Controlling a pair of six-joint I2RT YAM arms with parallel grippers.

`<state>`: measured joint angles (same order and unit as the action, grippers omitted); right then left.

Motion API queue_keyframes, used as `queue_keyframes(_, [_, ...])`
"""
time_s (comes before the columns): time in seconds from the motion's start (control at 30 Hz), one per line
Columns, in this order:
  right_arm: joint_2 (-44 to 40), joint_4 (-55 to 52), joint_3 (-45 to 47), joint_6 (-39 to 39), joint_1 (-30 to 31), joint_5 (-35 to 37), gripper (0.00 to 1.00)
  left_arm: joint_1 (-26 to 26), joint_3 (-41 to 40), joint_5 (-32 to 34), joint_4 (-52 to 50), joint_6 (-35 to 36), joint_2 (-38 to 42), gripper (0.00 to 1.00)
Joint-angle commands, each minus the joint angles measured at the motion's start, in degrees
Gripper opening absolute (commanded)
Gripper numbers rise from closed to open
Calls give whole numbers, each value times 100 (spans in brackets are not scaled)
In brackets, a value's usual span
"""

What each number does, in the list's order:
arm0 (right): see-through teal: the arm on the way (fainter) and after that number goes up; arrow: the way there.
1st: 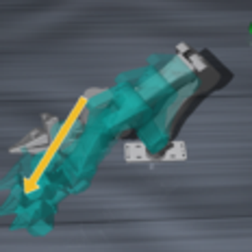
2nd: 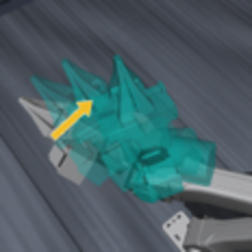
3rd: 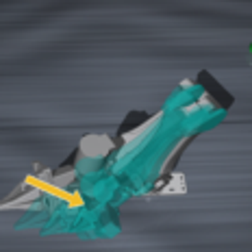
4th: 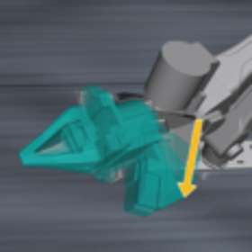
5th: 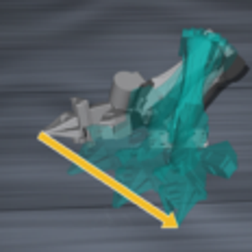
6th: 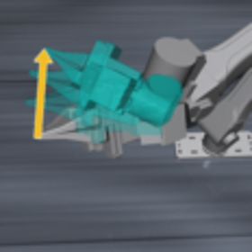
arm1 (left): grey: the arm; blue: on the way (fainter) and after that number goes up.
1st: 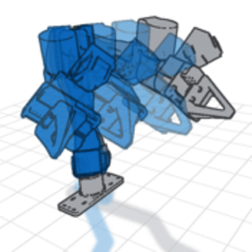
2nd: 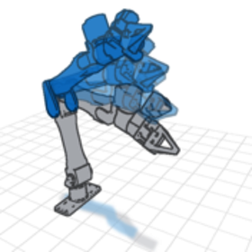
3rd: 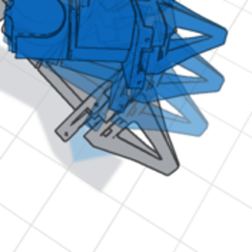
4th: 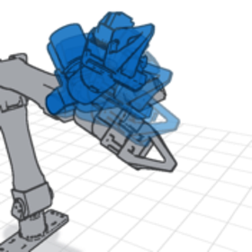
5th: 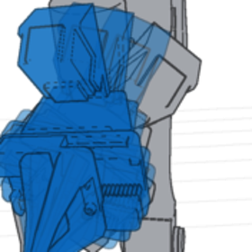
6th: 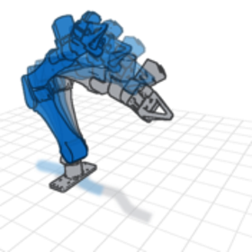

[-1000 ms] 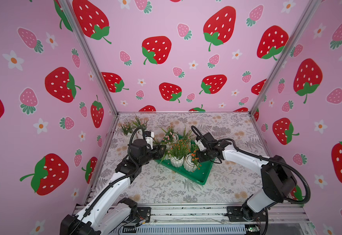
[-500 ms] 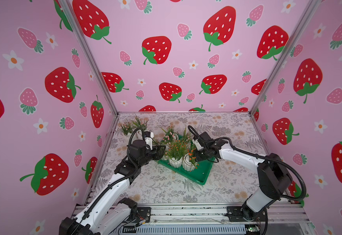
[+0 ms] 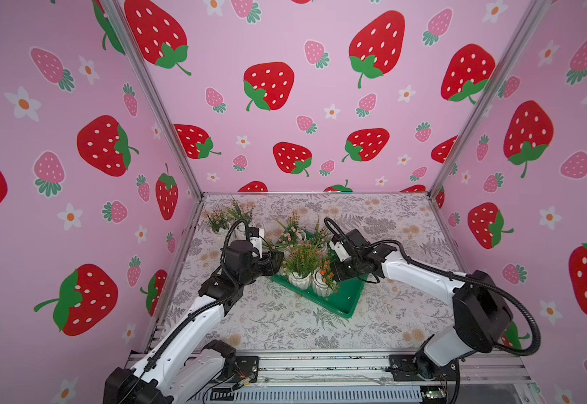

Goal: Put the potted gypsophila into the storage box
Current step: Place the baby's breath potted plant at the storage box, then pick up the baby's breath potted plant from the center of the board.

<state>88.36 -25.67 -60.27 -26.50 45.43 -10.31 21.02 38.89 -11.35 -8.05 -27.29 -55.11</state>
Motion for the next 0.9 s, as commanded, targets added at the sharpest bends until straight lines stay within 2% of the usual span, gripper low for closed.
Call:
queue_keyframes(0.0, [-543,-209,166,118,-111,84,47,7,99,307,-189,-107,86,50])
queue_keyframes(0.27, [-1604,-207,489,275,-831,-20,47,-37,143,726,-396,-507,180,50])
queue_keyframes(0.47, [-1823,12,486,354,-1600,-426,45,-188,326,1033,-1037,-670,271,51])
queue_keyframes(0.63, [-1724,132,427,453,-1970,-825,44,-797,722,1103,-1825,-686,136,51])
queue_keyframes(0.87, [-1471,326,491,572,-2117,-1042,44,-1635,1000,1131,-2160,-602,-247,52])
